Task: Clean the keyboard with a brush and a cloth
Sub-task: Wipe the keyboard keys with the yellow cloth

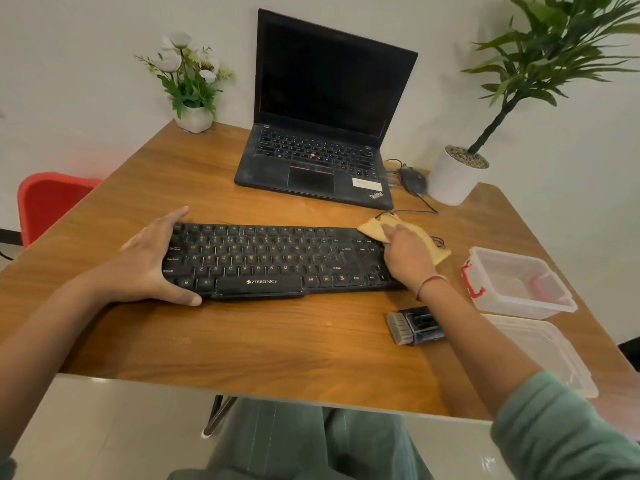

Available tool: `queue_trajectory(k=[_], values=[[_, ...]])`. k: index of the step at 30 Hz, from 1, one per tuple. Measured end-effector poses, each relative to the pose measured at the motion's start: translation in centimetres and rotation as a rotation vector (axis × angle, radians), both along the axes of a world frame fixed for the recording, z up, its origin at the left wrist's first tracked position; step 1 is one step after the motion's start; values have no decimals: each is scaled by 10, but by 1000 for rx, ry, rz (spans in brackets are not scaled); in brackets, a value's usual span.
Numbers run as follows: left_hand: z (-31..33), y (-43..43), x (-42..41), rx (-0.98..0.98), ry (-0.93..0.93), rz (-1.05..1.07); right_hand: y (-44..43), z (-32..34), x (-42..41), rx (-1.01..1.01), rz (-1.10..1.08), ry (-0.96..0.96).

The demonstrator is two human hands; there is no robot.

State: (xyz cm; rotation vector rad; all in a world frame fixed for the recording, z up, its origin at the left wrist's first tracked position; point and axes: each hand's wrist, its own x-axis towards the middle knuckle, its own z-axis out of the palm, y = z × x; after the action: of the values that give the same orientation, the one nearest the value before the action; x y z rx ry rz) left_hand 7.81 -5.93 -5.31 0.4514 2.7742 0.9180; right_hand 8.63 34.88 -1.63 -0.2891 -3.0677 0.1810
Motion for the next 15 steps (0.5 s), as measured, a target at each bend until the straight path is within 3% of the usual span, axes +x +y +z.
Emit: queue_trajectory(k=[5,9,13,15], values=[[2,1,2,23,-1,6,1,3,14,-98,114,24],[-1,-1,-1,29,2,-2,14,9,5,-112,-29,62],[-1,0,-1,30,21,-3,-8,-4,7,-187,138,31],[0,0,0,30,15,-2,6,0,7,-152,113,41]])
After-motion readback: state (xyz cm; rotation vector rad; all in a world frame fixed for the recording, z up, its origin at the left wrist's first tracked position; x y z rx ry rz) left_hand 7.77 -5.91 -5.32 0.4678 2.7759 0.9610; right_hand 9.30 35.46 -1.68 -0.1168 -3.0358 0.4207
